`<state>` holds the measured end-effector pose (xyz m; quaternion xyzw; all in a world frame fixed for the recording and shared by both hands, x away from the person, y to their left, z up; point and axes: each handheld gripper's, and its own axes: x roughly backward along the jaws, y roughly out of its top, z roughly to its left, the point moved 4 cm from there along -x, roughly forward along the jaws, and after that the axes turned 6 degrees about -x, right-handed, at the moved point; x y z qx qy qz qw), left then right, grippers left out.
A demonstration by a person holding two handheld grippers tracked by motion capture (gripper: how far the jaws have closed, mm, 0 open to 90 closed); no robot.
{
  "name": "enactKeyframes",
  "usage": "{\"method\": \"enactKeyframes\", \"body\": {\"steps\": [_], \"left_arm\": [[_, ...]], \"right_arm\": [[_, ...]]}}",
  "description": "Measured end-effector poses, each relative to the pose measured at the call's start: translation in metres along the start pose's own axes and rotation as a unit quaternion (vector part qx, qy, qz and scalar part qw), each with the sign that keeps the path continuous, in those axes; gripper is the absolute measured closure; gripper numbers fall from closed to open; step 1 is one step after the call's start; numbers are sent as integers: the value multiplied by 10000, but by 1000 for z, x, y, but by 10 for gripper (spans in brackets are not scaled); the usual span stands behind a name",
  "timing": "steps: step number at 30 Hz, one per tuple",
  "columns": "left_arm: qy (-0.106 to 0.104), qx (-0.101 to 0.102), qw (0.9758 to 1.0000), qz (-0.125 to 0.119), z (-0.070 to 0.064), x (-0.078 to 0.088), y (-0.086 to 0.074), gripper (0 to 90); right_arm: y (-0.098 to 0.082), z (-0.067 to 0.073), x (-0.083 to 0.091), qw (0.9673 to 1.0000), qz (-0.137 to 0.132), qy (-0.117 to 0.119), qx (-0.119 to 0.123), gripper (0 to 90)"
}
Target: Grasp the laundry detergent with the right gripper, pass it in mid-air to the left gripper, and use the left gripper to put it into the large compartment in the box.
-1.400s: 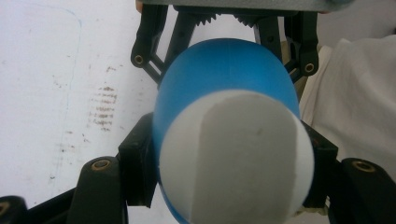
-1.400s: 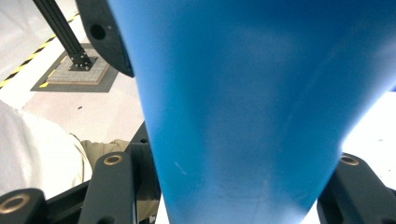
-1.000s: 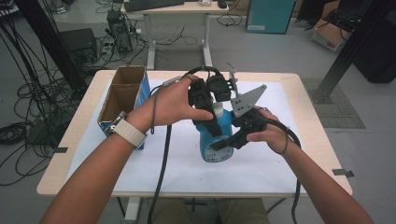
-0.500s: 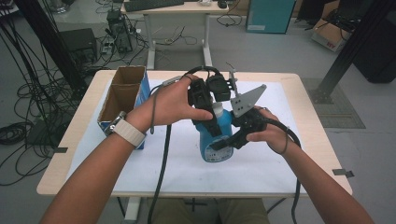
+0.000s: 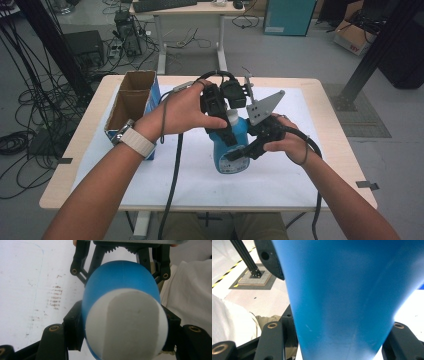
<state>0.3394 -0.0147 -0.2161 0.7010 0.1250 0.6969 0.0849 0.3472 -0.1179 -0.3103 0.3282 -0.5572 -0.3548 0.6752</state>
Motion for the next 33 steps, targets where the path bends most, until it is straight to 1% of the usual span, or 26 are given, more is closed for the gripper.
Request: {"method": "enactKeyframes", "body": {"steps": [1,2,4,5,6,7,8,10,12,13,14,18,21,22,26,27,33], "left_arm": [[-3,46,10000,-32,-1,-1,0,376],[-14,-3,10000,8,0,0,0,376],[-2,44,10000,-38,-1,-1,0,376],[-1,-7,10000,-4,0,0,0,376],[-3,36,10000,-34,0,-1,0,376],[-5,-4,10000,-7,0,0,0,376],[-2,39,10000,-46,-1,-1,0,376],[-9,-10,10000,2,0,0,0,376],[-2,36,10000,-34,0,0,0,376],[-3,-7,10000,-4,0,0,0,376],[-7,-7,10000,2,0,0,0,376],[-13,51,10000,-32,-1,-1,0,376],[-19,0,10000,8,0,0,-1,376],[-18,54,10000,-32,-1,-1,0,376],[-15,-3,10000,4,0,0,0,375],[-38,49,10000,-24,-1,-1,0,376],[-27,62,10000,-36,-1,-1,-1,376]], "right_arm": [[0,0,0,10000,5,0,-2,432],[0,0,0,10000,6,0,-5,433],[0,0,0,10000,8,1,-17,433],[0,0,0,10000,7,-1,-7,433],[0,0,0,10000,7,-2,-5,433],[0,0,0,10000,8,0,-5,433],[0,0,0,10000,6,-1,-17,433],[0,0,0,10000,7,-2,-4,432],[0,0,0,10000,8,-2,-3,433],[0,0,0,10000,6,0,-2,433],[0,0,0,10000,3,2,-1,433],[0,0,0,10000,11,7,-3,433],[0,0,0,10000,11,7,-5,432],[0,0,0,10000,11,4,-1,432],[0,0,0,10000,10,3,-6,432],[0,0,0,10000,14,2,-1,432],[0,0,-1,10000,13,2,-1,432]]}}
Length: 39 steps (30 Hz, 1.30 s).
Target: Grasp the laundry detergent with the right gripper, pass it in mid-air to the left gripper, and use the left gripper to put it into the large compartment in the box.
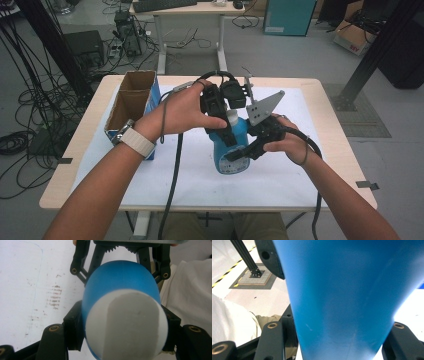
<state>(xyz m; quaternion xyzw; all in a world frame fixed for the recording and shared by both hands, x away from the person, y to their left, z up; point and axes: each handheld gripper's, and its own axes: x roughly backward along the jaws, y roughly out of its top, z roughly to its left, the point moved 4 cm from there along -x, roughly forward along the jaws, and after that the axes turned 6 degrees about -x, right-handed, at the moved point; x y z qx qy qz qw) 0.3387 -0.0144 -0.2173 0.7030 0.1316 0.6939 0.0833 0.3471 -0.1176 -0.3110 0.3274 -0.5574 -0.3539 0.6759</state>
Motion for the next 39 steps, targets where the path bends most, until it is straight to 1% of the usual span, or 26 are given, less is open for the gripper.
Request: {"method": "enactKeyframes", "body": {"steps": [2,3,8,10,12,13,14,15,16,17,18,21,22,24,25,27,31,33,34,37,39], "left_arm": [[-4,-36,10000,25,0,0,0,376],[-12,-8,10000,14,0,1,0,376],[18,4,10000,-1,0,0,-1,376],[9,-50,10000,42,0,1,-1,376],[16,2,10000,-1,0,0,-1,376],[15,-62,10000,57,0,1,-1,376],[17,-7,10000,10,0,0,-1,376],[16,-62,10000,55,0,1,-1,376],[16,-37,10000,31,0,1,-1,376],[16,-55,10000,47,0,1,-1,376],[22,5,10000,-2,0,0,-1,376],[20,4,10000,-6,0,0,-1,376],[16,-33,10000,23,0,1,-1,376],[16,-33,10000,33,0,1,-1,376],[15,6,10000,6,0,0,-1,376],[-12,7,10000,26,0,0,-1,376],[4,1,10000,17,0,0,0,376],[8,-41,10000,48,1,1,0,376],[1,2,10000,20,0,0,0,376],[-21,1,10000,33,0,1,0,376],[0,7,10000,11,1,0,0,376]], "right_arm": [[0,0,0,10000,-4,-1,-13,432],[0,0,0,10000,-4,4,-11,432],[0,0,-1,10000,4,11,-13,433],[0,0,-1,10000,-6,19,-4,432],[0,0,-1,10000,1,23,-17,432],[0,0,-1,10000,-5,17,-17,432],[0,0,-1,10000,1,19,-14,432],[0,0,-1,10000,-7,19,-4,432],[0,0,-1,10000,-9,15,-12,432],[0,0,-1,10000,-11,14,-4,432],[0,0,-1,10000,-12,9,-10,432],[0,0,-1,10000,-16,13,-11,432],[0,0,-1,10000,-19,15,-12,432],[0,0,-1,10000,-25,11,-9,432],[0,0,-1,10000,-22,14,-8,432],[0,0,-1,10000,-26,15,-7,432],[0,0,-1,10000,-35,19,-16,432],[0,0,-1,10000,-41,15,-15,431],[0,0,-1,10000,-44,19,-7,431],[0,0,-1,10000,-45,21,-11,431],[0,0,-1,10000,-53,20,-6,431]]}}
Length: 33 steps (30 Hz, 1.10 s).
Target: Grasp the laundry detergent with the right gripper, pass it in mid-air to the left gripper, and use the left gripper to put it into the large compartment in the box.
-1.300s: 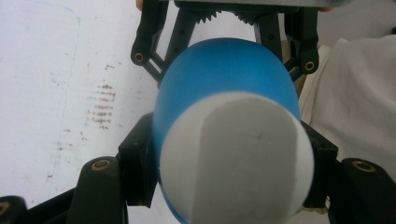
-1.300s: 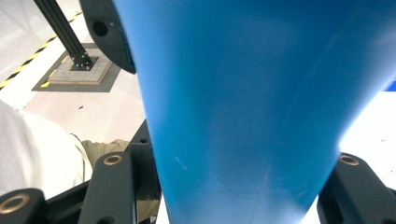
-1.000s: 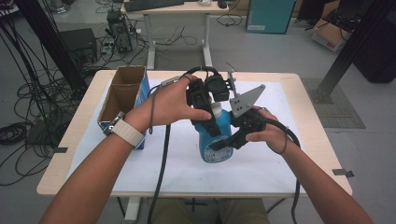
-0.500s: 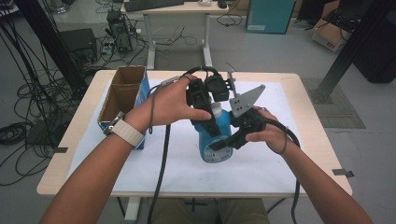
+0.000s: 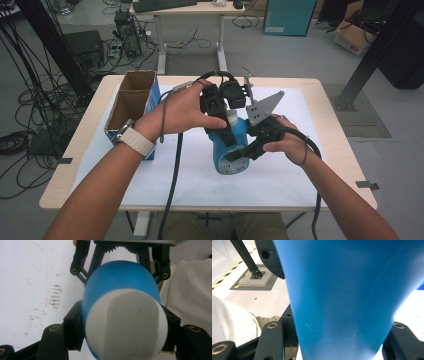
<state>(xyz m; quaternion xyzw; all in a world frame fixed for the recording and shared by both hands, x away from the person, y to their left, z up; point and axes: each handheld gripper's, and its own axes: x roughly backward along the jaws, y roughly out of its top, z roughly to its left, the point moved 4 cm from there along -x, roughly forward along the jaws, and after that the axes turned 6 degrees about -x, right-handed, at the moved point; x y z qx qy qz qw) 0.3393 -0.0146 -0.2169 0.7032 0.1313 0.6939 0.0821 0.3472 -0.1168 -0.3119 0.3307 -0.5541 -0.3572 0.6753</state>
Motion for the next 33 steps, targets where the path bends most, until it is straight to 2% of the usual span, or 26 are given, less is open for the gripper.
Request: {"method": "enactKeyframes", "body": {"steps": [9,12,13,14,17,18,21,23,27,30,33], "left_arm": [[6,5,10000,64,-1,3,2,377],[71,-84,9998,165,-1,5,4,377],[83,-17,9999,116,-2,4,5,377],[86,-84,9998,158,-1,5,5,377],[83,-28,9999,107,-2,6,6,378],[87,-95,9998,168,-2,6,6,377],[127,-51,9998,118,-3,4,7,378],[98,-128,9997,202,-2,4,8,377],[109,-145,9996,203,-3,4,8,378],[157,-166,9995,230,-3,3,9,378],[142,-117,9994,289,-2,1,8,378]], "right_arm": [[1,0,1,10000,-65,49,10,430],[2,0,1,9999,-103,22,79,430],[2,0,1,9999,-117,12,87,429],[3,0,1,9999,-130,9,88,429],[3,0,2,9997,-203,6,111,427],[2,0,2,9997,-231,13,120,427],[1,0,2,9996,-238,16,128,426],[0,0,2,9996,-243,18,128,426],[-1,0,2,9995,-285,32,143,421],[0,-1,2,9992,-343,35,212,370],[-4,-5,2,9997,-251,29,53,245]]}}
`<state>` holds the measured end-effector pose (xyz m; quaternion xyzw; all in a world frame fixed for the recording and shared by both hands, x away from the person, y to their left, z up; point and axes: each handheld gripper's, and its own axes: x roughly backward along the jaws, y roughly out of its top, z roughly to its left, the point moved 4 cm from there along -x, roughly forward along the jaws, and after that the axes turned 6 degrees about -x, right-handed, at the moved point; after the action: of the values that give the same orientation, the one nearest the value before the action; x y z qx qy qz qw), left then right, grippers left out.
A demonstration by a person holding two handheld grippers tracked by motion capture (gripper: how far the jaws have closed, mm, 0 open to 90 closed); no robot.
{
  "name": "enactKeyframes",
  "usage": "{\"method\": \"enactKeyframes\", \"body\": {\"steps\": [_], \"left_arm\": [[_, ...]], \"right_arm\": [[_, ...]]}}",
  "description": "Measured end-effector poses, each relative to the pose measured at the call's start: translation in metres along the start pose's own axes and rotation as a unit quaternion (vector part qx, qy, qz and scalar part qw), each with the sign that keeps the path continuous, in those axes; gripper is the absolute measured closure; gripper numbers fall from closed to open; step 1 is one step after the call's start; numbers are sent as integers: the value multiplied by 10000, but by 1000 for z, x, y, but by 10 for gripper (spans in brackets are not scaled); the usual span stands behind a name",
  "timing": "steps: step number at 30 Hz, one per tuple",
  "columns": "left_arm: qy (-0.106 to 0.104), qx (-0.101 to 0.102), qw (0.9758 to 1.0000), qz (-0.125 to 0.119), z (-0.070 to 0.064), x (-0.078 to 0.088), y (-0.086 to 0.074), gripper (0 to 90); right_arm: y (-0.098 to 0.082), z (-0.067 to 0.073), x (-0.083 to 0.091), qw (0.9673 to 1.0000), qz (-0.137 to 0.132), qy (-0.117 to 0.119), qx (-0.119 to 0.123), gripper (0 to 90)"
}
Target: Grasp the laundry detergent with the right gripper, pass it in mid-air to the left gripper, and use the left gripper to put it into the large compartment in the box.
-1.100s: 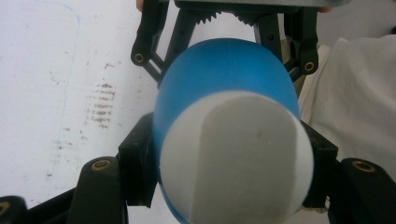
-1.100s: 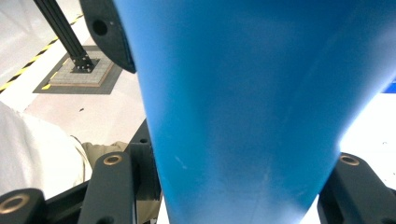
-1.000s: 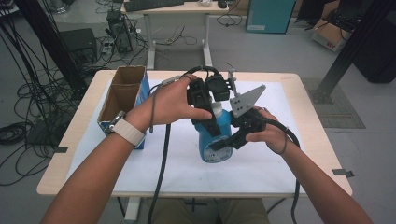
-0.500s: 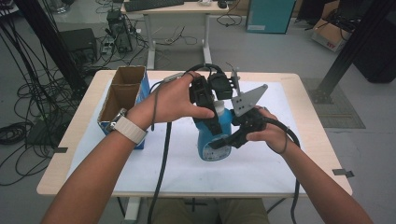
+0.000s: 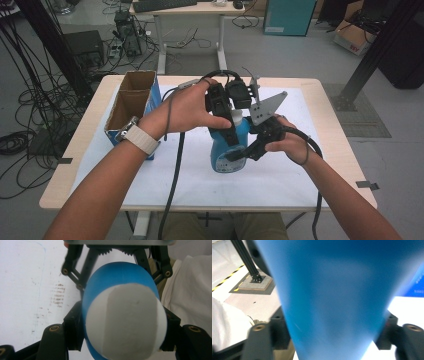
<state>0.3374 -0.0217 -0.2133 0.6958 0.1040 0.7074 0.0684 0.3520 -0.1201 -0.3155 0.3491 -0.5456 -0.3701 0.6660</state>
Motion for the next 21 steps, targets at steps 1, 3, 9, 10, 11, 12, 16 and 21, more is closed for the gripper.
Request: {"method": "enactKeyframes", "body": {"steps": [1,3,9,10,11,12,16,21], "left_arm": [[-20,30,10000,11,1,0,-1,378],[31,66,10000,25,3,1,-3,378],[139,410,9990,76,11,0,-10,377],[183,422,9988,156,14,1,-11,376],[194,497,9984,185,15,2,-12,376],[241,595,9978,188,17,2,-13,376],[356,871,9952,274,24,7,-17,376],[602,1253,9898,312,33,19,-21,376]], "right_arm": [[-2,-2,1,9999,28,-13,-142,191],[-6,-5,6,9988,49,-119,-477,103],[-23,-15,35,9941,358,-670,-769,68],[-26,-16,38,9934,458,-726,-760,68],[-29,-18,43,9916,614,-822,-790,68],[-33,-20,48,9894,767,-939,-803,67],[-45,-26,66,9787,1288,-1241,-1009,67],[-59,-35,87,9614,1972,-1465,-1237,67]]}}
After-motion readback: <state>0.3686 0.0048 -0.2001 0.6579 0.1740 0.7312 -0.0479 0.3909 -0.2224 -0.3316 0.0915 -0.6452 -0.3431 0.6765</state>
